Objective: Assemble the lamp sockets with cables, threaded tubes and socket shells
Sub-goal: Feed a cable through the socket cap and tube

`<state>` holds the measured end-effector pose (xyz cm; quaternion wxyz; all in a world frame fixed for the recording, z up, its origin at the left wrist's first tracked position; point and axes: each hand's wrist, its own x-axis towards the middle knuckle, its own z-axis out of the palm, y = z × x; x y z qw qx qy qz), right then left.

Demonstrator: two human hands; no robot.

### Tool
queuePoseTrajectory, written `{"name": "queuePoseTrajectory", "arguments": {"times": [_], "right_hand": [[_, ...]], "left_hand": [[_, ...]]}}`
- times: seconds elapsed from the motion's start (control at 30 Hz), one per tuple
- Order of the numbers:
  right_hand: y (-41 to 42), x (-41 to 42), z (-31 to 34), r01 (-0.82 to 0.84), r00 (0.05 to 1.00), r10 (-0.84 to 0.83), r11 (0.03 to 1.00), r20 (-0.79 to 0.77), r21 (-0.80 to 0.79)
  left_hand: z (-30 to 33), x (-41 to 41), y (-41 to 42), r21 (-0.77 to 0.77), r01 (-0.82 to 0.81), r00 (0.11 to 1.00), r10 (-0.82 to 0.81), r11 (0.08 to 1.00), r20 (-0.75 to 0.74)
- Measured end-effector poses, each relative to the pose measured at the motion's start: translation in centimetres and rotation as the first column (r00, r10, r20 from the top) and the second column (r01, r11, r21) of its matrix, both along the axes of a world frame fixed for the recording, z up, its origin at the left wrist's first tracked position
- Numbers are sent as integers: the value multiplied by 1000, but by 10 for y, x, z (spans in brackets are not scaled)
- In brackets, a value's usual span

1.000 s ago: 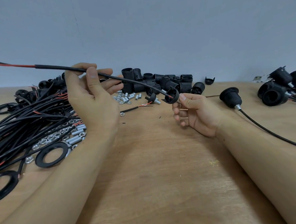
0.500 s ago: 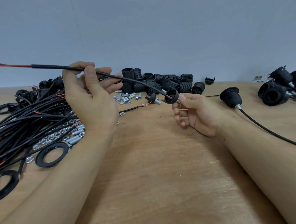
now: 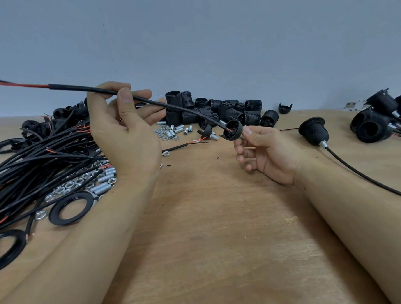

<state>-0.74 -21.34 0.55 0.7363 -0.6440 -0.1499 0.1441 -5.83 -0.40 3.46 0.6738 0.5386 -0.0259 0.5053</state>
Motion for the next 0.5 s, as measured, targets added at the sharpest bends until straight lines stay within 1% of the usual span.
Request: {"name": "queuePoseTrajectory", "arguments": {"times": [0.2, 0.5], "right_hand": [[0, 1, -1, 6, 1000, -6, 1000, 6, -4], [-1, 1, -1, 5, 1000, -5, 1000, 11, -13]], "left_hand": [[0, 1, 0, -41, 15, 1000, -16, 999, -19], [0, 0, -1, -26, 4, 1000, -5, 1000, -11]]}}
